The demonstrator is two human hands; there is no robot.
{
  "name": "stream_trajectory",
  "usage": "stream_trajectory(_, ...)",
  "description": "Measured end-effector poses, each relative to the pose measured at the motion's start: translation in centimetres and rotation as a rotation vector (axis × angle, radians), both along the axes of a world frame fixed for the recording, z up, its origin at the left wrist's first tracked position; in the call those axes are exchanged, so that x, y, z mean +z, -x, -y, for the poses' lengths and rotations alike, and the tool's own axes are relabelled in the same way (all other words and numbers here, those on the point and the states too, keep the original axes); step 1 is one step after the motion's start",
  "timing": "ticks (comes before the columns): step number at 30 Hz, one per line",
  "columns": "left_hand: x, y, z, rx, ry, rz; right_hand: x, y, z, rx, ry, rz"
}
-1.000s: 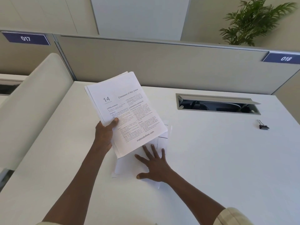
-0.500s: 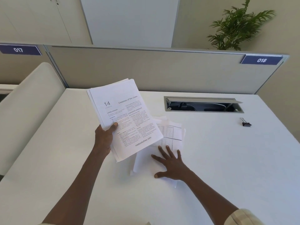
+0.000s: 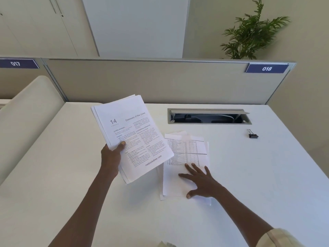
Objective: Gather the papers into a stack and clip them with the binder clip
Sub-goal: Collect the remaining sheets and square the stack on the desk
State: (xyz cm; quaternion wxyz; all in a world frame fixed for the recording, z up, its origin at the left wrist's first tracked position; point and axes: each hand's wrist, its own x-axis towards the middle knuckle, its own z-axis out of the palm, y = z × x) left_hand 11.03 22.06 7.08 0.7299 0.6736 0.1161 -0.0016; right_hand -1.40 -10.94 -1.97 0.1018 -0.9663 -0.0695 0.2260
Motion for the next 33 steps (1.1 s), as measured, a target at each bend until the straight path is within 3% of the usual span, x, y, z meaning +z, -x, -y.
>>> stream_trajectory(16, 0.3, 3.8, 3.1, 0.055, 0.01, 0.03, 1.3, 1.7, 6.0, -0.02, -0.023, -0.062)
stream_trajectory(20, 0.0, 4.6, 3.5, 0.074, 0.033, 0.026, 1.3, 1.7, 5.7, -0.262, -0.176, 0.074)
stream_trajectory(24, -0.8, 5.8, 4.2, 0.09, 0.027, 0.019, 1.0, 1.8, 5.0, -0.574, -0.036, 0.384)
stream_trajectory(28, -1.7, 6.4, 4.4, 0.094, 0.036, -0.005, 1.5, 1.7, 4.5, -0.841, 0.05, 0.269)
stream_trajectory(33, -1.6, 5.8, 4.7, 0.095, 0.038, 0.004, 1.0, 1.0, 4.7, -0.93, 0.092, 0.195)
